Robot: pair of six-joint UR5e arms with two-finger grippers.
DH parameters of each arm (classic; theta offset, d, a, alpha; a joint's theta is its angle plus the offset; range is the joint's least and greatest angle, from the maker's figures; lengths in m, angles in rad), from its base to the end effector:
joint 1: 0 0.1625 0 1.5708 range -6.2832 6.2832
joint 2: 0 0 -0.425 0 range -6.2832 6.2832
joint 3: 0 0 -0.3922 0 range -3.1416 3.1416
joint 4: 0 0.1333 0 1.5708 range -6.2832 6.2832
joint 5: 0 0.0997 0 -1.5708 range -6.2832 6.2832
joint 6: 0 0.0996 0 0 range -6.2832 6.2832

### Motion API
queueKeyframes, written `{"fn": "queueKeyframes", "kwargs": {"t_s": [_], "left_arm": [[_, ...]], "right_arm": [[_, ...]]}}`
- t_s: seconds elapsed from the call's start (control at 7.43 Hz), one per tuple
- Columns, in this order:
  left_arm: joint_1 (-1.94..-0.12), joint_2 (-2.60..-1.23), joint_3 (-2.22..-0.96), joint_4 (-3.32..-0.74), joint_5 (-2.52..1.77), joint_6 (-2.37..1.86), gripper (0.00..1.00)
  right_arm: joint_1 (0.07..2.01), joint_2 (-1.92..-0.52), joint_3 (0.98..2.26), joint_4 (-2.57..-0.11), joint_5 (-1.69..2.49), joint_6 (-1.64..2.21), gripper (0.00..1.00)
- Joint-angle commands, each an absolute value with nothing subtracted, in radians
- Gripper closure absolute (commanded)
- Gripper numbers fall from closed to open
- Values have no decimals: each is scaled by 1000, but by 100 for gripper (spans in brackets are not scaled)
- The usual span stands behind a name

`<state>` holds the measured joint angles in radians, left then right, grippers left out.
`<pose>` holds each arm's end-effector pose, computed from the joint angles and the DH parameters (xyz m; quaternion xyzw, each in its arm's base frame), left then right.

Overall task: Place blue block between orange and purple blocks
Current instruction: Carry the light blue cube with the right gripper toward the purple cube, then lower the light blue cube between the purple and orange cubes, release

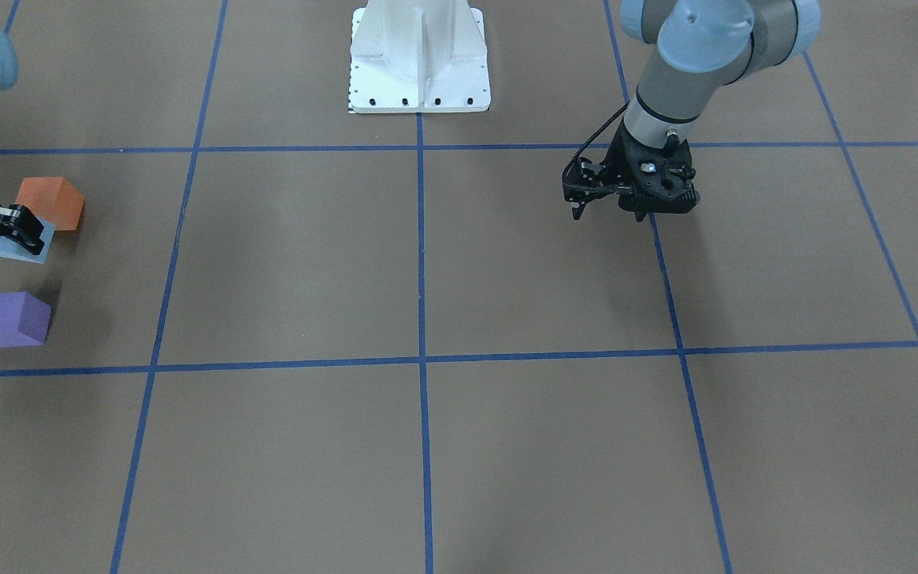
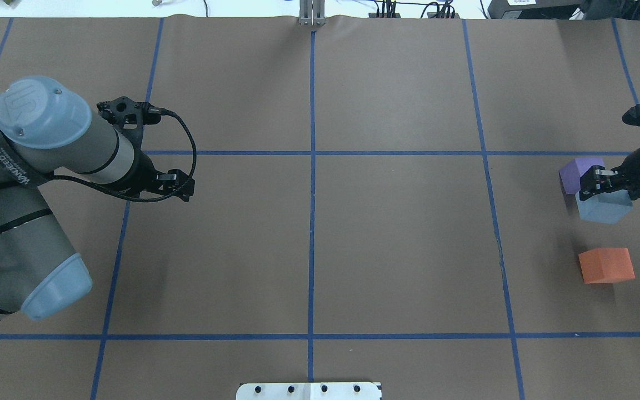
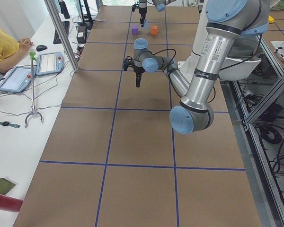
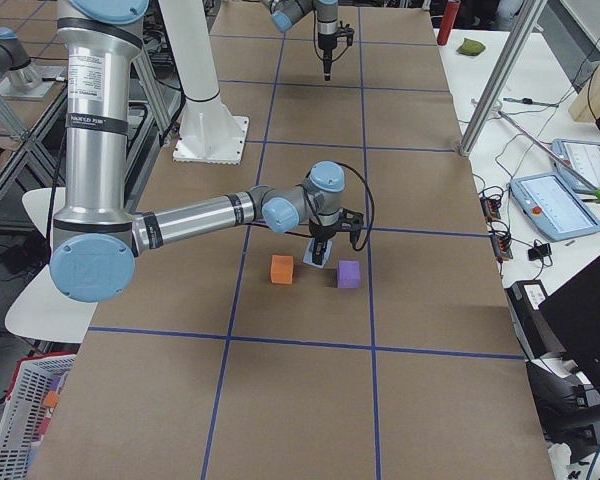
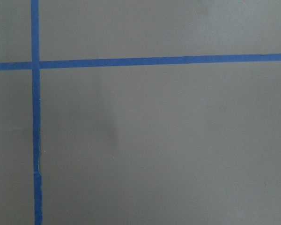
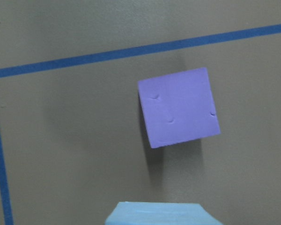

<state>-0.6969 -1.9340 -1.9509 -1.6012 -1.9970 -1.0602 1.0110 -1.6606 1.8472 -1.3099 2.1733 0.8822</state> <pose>0.3814 -0.4393 0.2896 0.0481 0.4147 -0.0047 0.9087 -0.1859 -0.4413 0.5439 -0.0318 -0.3572 0.0845 0.9297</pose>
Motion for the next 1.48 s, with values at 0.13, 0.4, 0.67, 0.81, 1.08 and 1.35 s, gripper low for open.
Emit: {"fn": "queueKeyframes", "kwargs": {"t_s": [0.13,0.4,0.67,0.81,1.08,1.35], "left_arm": [[-696,-1939,-1948,-1601,-1997,-1065,0],[-696,-1939,-1948,-1601,-1997,-1065,0],[-696,-1940,-1948,-1601,-1997,-1066,0],[-696,-1940,-1950,-1601,-1997,-1066,0],[-696,-1940,-1948,-1601,-1997,-1066,0],[-696,-1940,-1948,-1601,-1997,-1066,0]], "right_arm": [[1009,-1660,1798,-1278,2171,882,100],[1009,-1660,1717,-1144,2175,888,100],[1006,-1664,1713,-1126,2178,894,100],[1003,-1663,1712,-1124,2178,893,100],[977,-1661,1712,-1124,2175,888,100],[959,-1663,1710,-1089,2169,882,99]]}}
